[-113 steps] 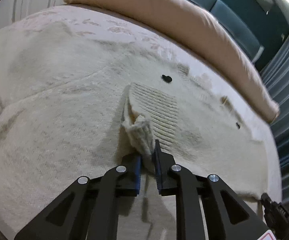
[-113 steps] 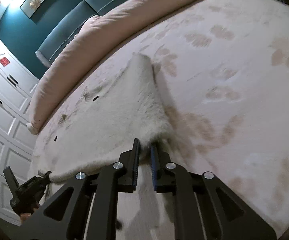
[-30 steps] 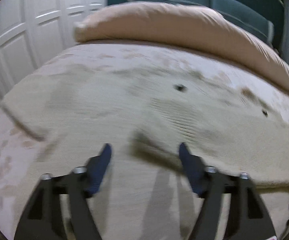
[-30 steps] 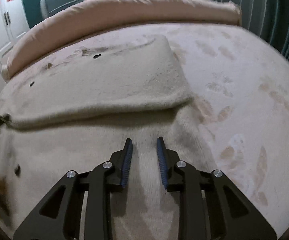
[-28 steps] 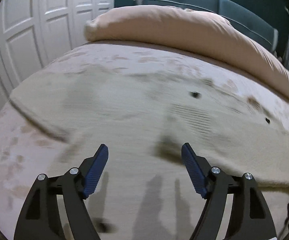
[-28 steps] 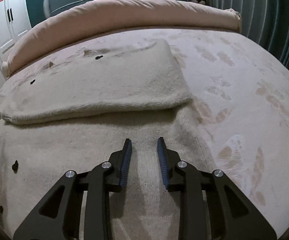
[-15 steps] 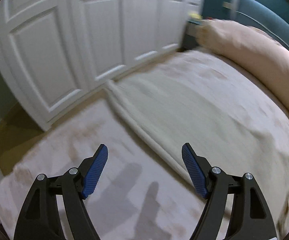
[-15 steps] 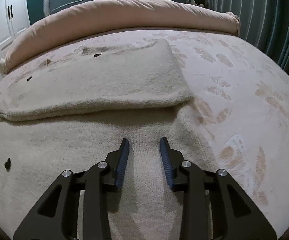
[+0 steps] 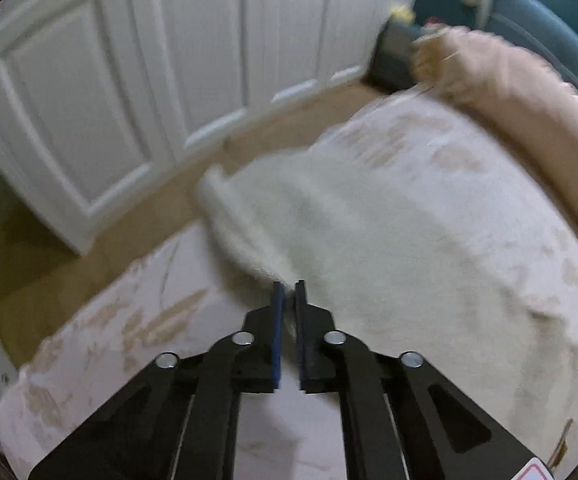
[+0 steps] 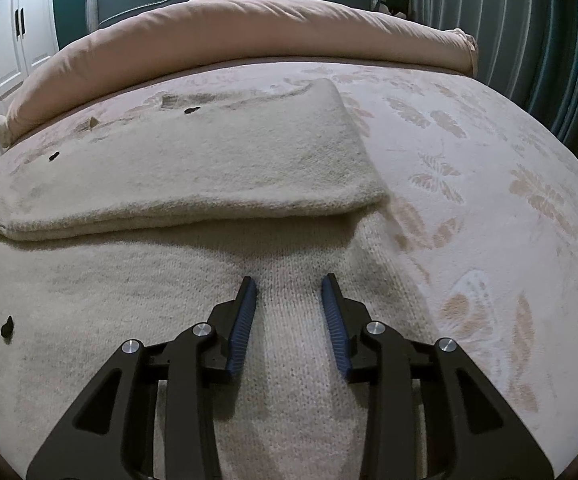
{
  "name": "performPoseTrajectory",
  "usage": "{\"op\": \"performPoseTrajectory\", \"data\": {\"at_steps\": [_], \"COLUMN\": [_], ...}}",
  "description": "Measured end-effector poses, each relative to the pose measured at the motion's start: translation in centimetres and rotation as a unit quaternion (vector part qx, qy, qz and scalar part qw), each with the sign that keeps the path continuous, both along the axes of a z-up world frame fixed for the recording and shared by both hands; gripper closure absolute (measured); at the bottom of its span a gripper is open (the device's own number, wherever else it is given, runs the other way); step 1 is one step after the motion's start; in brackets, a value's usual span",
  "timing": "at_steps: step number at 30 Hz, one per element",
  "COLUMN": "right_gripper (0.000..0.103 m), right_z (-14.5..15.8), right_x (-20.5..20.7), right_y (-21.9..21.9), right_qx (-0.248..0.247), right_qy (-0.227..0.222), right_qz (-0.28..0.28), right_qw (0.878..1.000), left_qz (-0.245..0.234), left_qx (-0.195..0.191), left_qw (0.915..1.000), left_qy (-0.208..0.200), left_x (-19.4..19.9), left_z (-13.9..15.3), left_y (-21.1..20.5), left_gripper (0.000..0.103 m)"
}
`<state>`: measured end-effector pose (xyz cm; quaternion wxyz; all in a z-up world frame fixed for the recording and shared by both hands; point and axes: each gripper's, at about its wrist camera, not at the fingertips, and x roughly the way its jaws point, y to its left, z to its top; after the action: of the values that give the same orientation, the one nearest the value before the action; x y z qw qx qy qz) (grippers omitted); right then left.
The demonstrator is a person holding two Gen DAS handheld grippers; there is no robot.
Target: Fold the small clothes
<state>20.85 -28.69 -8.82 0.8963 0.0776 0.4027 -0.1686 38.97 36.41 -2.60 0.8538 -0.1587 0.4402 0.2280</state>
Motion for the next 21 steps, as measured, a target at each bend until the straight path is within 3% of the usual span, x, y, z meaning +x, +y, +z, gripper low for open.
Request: {"op": "performPoseTrajectory", "data": {"at_steps": [4,7,9,11,14,16,20,21], "right_gripper": [0.069,0.069,0.069,0.069,0.069,0.069,0.069,0.069], "right_z": [0.0,0.1,0.1,0.1,0.1,0.1,0.0,0.0], "right_x": [-0.1,-0.1,-0.1,-0.1,-0.2,-0.2,-0.3,-0.3], "right_y": [-0.2,-0.2,-0.3,-0.3,-0.4,-0.4,-0.5,-0.5], "right_qx": [0.005,0.008,0.009,0.012,0.014,0.015,0.019,0.019], "right_qy": [-0.004,-0.005,-0.005,-0.006,-0.007,-0.007,-0.011,-0.011], "right_qz": [-0.001,-0.001,-0.001,-0.001,-0.001,-0.002,-0.002,-0.002], "right_qw": [1.000,1.000,1.000,1.000,1.000,1.000,1.000,1.000], "left_qz": [-0.082,-0.147,-0.164,-0.158,-0.130,-0.087,-0.003,0.008], "left_qx": [0.010,0.003,-0.008,-0.024,-0.029,-0.012,0.030,0.033], "left_qw": [0.9941,0.9843,0.9812,0.9824,0.9888,0.9955,0.9995,0.9994], "left_qy": [-0.069,-0.098,-0.101,-0.097,-0.067,-0.037,0.000,0.008], "left_x": [0.0,-0.2,-0.4,-0.5,-0.1,0.6,0.5,0.5], "left_z": [5.3,8.2,9.0,8.6,6.3,4.2,1.8,1.3], "left_y": [-5.9,-11.5,-14.5,-16.4,-15.7,-12.8,-5.5,-4.4], "left_gripper": [0.103,0.103,0.103,0.097,0.079,0.059,0.040,0.040]}}
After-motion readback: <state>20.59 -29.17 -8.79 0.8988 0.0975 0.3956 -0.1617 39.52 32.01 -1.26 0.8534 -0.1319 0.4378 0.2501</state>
